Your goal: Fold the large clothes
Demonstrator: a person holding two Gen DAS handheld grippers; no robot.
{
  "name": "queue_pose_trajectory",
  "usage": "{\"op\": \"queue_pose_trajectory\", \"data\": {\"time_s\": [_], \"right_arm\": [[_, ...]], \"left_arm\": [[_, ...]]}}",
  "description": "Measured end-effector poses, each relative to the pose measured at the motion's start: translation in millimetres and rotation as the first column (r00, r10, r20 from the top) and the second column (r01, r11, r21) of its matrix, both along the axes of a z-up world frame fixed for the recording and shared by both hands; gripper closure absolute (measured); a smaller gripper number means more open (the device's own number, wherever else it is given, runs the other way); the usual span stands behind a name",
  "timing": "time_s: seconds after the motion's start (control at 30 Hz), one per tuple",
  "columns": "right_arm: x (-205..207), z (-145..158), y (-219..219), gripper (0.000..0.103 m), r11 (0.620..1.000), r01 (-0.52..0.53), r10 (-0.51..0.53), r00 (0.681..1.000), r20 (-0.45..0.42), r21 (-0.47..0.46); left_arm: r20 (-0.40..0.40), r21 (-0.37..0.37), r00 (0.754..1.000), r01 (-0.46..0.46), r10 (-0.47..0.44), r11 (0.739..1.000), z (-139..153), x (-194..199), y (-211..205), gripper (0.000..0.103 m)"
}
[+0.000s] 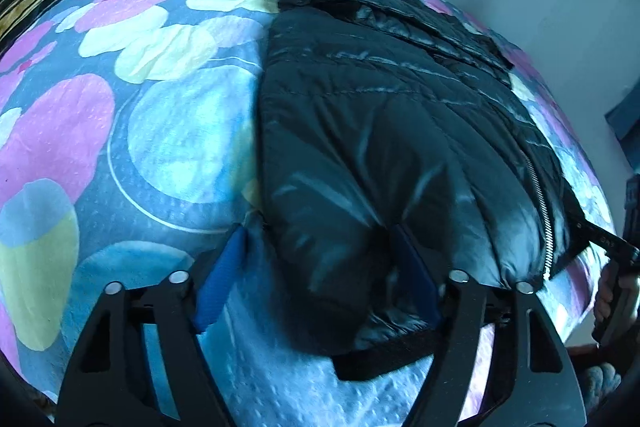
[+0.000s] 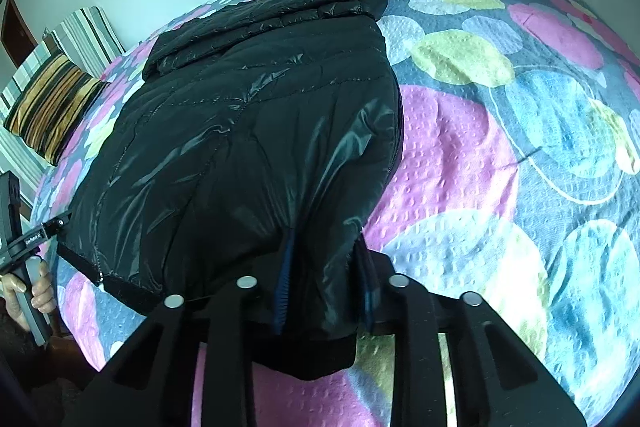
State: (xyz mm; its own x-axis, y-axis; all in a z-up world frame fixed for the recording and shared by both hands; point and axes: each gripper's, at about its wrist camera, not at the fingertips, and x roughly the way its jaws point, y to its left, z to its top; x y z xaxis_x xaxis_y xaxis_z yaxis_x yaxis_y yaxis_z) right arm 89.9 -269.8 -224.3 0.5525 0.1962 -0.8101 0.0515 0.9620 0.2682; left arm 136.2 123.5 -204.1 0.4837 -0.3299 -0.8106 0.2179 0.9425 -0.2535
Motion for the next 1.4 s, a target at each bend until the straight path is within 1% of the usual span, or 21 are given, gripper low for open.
{"op": "queue_pose_trajectory", "data": {"time_s": [0.07, 0.1, 0.2, 0.23, 0.27, 0.33, 0.5, 0.53, 0.6, 0.67, 0.77, 0.87, 0.9, 1.0, 1.1, 1.2, 1.23, 1.33, 1.4], "right_arm": [[-0.9, -0.5, -2.1, 0.082, 1.0, 0.006, -0.006, 1.0, 0.001, 0.022], [-2.3, -0.7, -3.2, 0.084, 0.999, 0.01, -0.01, 1.0, 0.002, 0.036], [-4.1, -0.4, -5.2, 0.089, 0.998, 0.015, -0.015, 1.0, 0.007, 0.063], [-4.9, 0.5, -5.3, 0.089, 0.998, 0.014, -0.015, 1.0, 0.011, 0.063], [-5.2, 1.8, -4.6, 0.09, 0.998, 0.014, -0.015, 1.0, 0.015, 0.06], [-7.5, 5.3, -4.4, 0.091, 0.998, 0.012, -0.014, 1.0, 0.025, 0.056], [-19.0, 15.9, -5.3, 0.092, 0.998, 0.009, -0.012, 0.999, 0.045, 0.057], [-24.3, 18.2, -5.2, 0.092, 0.998, 0.005, -0.008, 0.999, 0.048, 0.055], [-30.3, 21.3, -6.4, 0.093, 0.998, 0.003, -0.006, 0.999, 0.05, 0.064], [-33.9, 25.4, -10.7, 0.093, 0.995, 0.006, -0.012, 0.998, 0.054, 0.1], [-30.3, 38.3, -17.7, 0.093, 0.986, 0.008, -0.022, 0.996, 0.081, 0.165], [-22.6, 59.4, -20.6, 0.093, 0.977, -0.008, -0.021, 0.991, 0.132, 0.215], [-20.0, 66.0, -20.8, 0.093, 0.974, -0.014, -0.02, 0.989, 0.149, 0.225], [-3.1, 83.1, -26.8, 0.093, 0.966, -0.021, -0.029, 0.982, 0.186, 0.259], [14.9, 89.5, -35.3, 0.093, 0.958, -0.015, -0.047, 0.977, 0.206, 0.287], [34.9, 96.7, -41.2, 0.093, 0.952, -0.009, -0.062, 0.973, 0.224, 0.306], [46.8, 100.2, -42.6, 0.093, 0.95, -0.006, -0.069, 0.971, 0.228, 0.311], [76.8, 107.6, -46.0, 0.093, 0.949, 0.0, -0.079, 0.969, 0.236, 0.316], [96.9, 106.4, -49.7, 0.093, 0.943, 0.012, -0.092, 0.97, 0.226, 0.332]], "left_arm": [[-0.009, -0.029, 1.0, 0.01, -0.011, 1.0, 0.7, -0.8, 0.4, 0.048], [-0.015, -0.045, 1.0, 0.014, -0.015, 0.999, 0.7, -1.0, 0.5, 0.052], [-0.007, -0.046, 1.0, 0.016, -0.016, 0.999, 2.0, -2.5, -0.7, 0.072], [-0.004, -0.052, 1.0, 0.019, -0.019, 0.998, 3.0, -3.4, -0.5, 0.081], [0.003, -0.055, 1.0, 0.014, -0.014, 0.998, 5.6, -5.0, -0.2, 0.087], [0.019, -0.055, 1.0, 0.013, -0.012, 0.998, 11.1, -9.7, -0.1, 0.09], [0.056, -0.04, 0.998, 0.035, -0.033, 0.999, 26.2, -28.0, 1.2, 0.092], [0.058, -0.045, 0.998, 0.036, -0.033, 0.998, 27.9, -30.3, 2.6, 0.092], [0.056, -0.083, 0.998, 0.023, -0.019, 0.996, 33.5, -34.6, 8.0, 0.093], [0.059, -0.117, 0.998, 0.005, 0.002, 0.993, 39.7, -33.5, 12.9, 0.093], [0.091, -0.166, 0.995, -0.016, 0.032, 0.986, 60.4, -27.0, 15.7, 0.094], [0.146, -0.176, 0.989, -0.013, 0.039, 0.984, 86.5, -16.0, 10.8, 0.094], [0.165, -0.176, 0.985, -0.012, 0.041, 0.984, 95.5, -9.1, 8.5, 0.094], [0.184, -0.184, 0.981, -0.022, 0.056, 0.983, 108.3, 10.4, 3.1, 0.094], [0.188, -0.2, 0.98, -0.029, 0.067, 0.979, 115.9, 27.8, -0.4, 0.094], [0.21, -0.196, 0.976, -0.021, 0.062, 0.98, 124.1, 55.4, -9.5, 0.094], [0.215, -0.188, 0.975, -0.017, 0.058, 0.982, 126.6, 69.9, -14.8, 0.094], [0.216, -0.175, 0.975, -0.013, 0.051, 0.984, 126.0, 99.0, -23.2, 0.094], [0.198, -0.17, 0.979, -0.022, 0.056, 0.985, 119.7, 124.0, -27.6, 0.094]]}}
